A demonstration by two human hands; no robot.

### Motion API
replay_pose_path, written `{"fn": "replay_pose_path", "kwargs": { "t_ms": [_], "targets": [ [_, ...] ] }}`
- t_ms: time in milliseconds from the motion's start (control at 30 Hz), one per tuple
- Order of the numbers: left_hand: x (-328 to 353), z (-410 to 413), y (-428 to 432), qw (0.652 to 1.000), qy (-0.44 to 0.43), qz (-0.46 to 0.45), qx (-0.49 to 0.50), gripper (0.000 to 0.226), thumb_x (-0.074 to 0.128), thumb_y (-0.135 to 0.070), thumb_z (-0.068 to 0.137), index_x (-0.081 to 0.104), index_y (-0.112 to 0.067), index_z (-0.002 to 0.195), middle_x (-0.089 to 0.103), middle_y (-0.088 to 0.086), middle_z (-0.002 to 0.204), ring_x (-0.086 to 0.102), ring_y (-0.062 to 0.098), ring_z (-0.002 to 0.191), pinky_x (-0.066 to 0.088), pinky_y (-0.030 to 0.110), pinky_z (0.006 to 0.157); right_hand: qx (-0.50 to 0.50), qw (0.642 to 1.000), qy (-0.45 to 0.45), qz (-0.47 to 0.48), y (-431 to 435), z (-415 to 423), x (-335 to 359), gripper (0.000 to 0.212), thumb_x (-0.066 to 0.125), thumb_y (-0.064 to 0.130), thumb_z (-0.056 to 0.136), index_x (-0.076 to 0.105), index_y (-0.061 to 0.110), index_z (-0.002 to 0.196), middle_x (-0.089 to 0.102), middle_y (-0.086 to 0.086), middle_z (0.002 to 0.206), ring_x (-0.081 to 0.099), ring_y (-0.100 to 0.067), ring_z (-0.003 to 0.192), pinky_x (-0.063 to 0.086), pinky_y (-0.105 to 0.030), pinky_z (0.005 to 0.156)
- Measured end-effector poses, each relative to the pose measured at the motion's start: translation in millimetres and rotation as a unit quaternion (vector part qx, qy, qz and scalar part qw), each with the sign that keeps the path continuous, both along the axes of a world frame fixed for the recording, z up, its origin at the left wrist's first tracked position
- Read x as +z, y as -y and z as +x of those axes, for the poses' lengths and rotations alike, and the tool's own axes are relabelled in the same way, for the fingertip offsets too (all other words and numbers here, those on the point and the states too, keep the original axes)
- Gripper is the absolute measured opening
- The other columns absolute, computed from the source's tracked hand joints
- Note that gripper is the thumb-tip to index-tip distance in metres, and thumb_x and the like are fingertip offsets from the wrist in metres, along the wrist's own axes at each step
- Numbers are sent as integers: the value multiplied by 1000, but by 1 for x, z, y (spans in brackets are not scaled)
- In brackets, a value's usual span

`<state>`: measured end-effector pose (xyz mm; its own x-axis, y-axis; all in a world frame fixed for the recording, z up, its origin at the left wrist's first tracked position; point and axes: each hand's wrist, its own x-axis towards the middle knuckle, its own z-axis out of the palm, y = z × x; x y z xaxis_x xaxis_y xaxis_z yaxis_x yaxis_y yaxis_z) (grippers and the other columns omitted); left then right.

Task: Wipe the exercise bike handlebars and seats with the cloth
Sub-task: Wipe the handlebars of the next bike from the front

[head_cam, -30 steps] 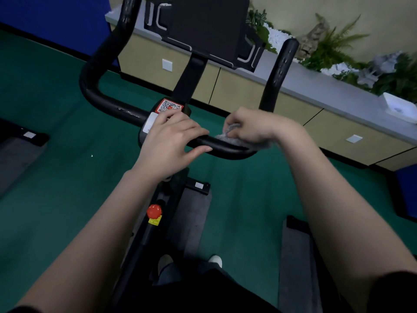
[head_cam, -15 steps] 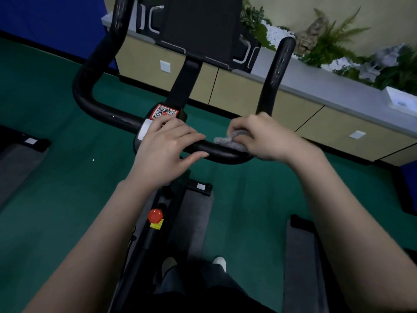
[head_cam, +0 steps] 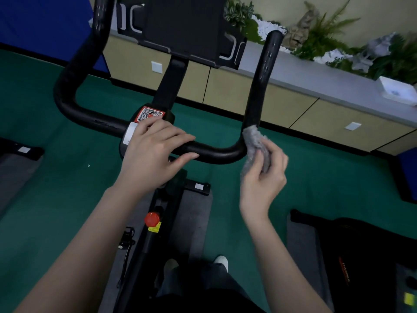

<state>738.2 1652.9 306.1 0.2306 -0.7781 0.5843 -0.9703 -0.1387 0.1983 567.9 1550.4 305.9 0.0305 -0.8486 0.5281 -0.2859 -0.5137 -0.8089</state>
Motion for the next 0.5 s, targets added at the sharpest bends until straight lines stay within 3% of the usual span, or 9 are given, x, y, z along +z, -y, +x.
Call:
{"fn": "replay_pose_path", "kwargs": {
  "t_ms": [67,167,367,500],
  "targets": [
    [0,0,0,1000,-2,0,0,38,56,-50,88,71,-20,107,70,-6,99,60,17,96,28,32,104,-46,983,122,131,-3,14,3,19,49,-1,92,62,4,105,63,-1,102,61,-9,95,46,-19,87],
    [0,0,0,1000,0,2,0,39,55,-50,89,71,-20,107,70,-6,99,60,18,96,29,33,103,-75,928,251,264,3,30,6,16,47,0,95,58,9,103,62,-1,96,60,-10,89,47,-21,83],
    [0,0,-1,1000,3,2,3,37,57,-49,89,71,-20,107,70,-6,99,60,18,96,29,34,104,-72,855,339,387,-9,32,-2,18,46,1,97,58,6,110,63,0,95,62,-11,88,52,-28,91],
    [1,0,-2,1000,5,5,0,37,57,-49,89,71,-19,107,70,-5,99,60,18,95,30,36,104,17,791,398,465,-20,37,-5,17,44,4,99,59,7,107,64,-1,89,62,-10,82,51,-27,84]
  ]
}}
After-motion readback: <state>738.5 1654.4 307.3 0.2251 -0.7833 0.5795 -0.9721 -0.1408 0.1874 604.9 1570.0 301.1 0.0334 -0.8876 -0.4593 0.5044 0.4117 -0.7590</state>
